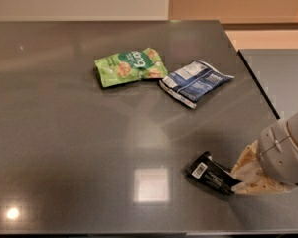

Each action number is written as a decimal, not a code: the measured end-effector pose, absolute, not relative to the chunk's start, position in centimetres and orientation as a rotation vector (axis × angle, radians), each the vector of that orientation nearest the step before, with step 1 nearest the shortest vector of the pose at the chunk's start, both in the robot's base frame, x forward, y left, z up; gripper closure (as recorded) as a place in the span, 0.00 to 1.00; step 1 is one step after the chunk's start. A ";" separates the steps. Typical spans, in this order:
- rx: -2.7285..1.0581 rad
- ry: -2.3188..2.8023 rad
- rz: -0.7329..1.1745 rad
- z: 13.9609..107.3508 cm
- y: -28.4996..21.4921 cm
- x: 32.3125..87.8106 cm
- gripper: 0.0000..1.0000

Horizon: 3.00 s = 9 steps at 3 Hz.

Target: Move rxbar chocolate near blue chip bag

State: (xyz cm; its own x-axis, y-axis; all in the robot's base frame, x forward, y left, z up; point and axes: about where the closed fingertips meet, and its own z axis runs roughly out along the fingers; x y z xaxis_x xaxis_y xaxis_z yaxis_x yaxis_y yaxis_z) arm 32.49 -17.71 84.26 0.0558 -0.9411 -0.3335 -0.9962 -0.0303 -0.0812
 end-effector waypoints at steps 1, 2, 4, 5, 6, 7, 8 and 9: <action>-2.020 1.979 0.235 85.5 -18.5 33.8 1.00; -1.993 1.993 0.188 86.8 -19.1 35.5 1.00; -1.900 2.102 0.083 88.6 -21.6 42.3 1.00; -1.856 2.159 0.090 88.7 -22.6 46.1 1.00; -1.812 2.176 0.131 88.6 -22.9 49.0 1.00; -1.771 2.177 0.175 88.7 -22.7 51.2 0.83; -1.747 2.180 0.206 88.6 -22.3 52.6 0.59; -1.746 2.177 0.207 88.6 -22.2 52.8 0.36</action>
Offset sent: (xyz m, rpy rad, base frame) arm 0.0511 -0.0227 0.0426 -0.0362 -0.0814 -0.0889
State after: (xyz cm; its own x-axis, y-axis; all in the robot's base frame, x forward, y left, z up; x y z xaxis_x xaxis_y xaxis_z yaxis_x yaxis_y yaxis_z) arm 52.78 -22.22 88.56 -0.1858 -0.9177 -0.3510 -0.9674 0.2335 -0.0982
